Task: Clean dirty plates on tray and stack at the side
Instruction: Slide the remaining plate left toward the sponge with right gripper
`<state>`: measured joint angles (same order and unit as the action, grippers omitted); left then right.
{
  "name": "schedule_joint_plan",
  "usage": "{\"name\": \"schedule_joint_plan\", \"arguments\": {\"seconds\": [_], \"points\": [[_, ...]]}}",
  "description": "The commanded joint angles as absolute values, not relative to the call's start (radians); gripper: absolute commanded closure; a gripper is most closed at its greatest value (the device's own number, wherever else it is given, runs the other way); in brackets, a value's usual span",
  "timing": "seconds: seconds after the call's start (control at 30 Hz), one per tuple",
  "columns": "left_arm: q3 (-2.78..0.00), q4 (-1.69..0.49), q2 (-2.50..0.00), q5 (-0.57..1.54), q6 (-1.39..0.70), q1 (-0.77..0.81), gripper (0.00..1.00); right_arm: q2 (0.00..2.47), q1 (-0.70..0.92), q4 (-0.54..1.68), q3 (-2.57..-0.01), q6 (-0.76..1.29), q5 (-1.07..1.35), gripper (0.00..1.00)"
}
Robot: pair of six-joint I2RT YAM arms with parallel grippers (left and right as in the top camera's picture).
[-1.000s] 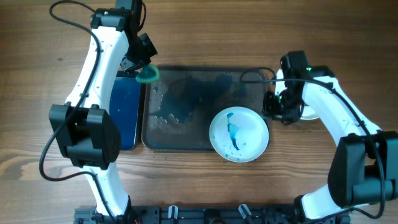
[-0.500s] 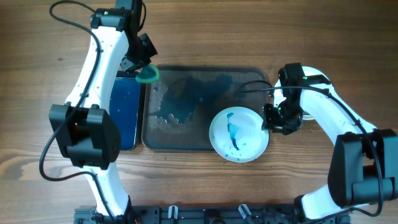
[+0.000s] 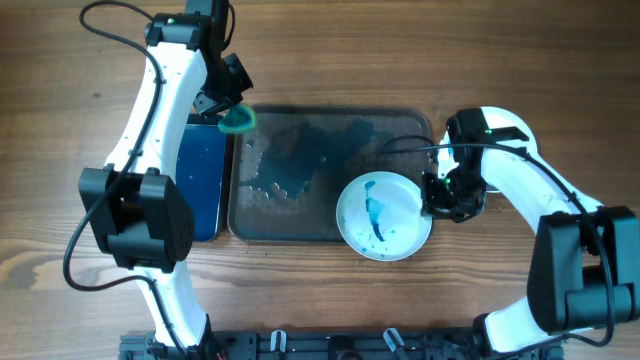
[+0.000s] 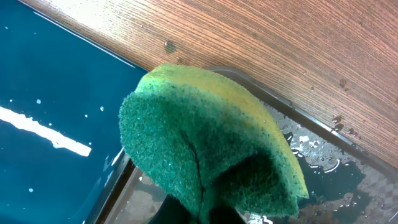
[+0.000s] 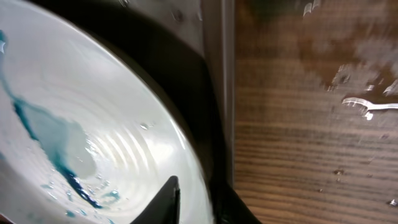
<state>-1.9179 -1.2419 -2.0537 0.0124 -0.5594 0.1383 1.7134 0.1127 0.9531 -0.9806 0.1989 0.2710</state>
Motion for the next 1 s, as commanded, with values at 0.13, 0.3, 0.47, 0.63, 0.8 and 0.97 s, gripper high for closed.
{"name": "schedule_joint_plan", "arguments": {"seconds": [0.13,0.3,0.47,0.63,0.8,0.97], "points": [[-1.934,-1.242,-2.054,0.010,-0.570,0.142,0.96,1.700,0.115,0.891,-0.979,0.192,0.398,0.96],[-1.934,-1.242,-2.054,0.010,-0.570,0.142,0.96,1.700,0.167,0.814,-1.050,0.300,0.392,0.96],[-1.934,-1.242,-2.054,0.010,-0.570,0.142,0.96,1.700,0.345,0.627,-1.066,0.562,0.114,0.96],[-1.934,-1.243,-2.054,0.010,-0.570,0.145,0.96,1.725,0.492,0.490,-1.066,0.649,-0.021,0.96],[-1.934,-1.249,-2.054,0.010,-0.570,0.152,0.96,1.736,0.500,0.486,-1.066,0.564,0.044,0.95],[-1.934,-1.246,-2.054,0.010,-0.570,0.155,0.96,1.737,0.483,0.496,-1.066,0.465,0.089,0.45]]}}
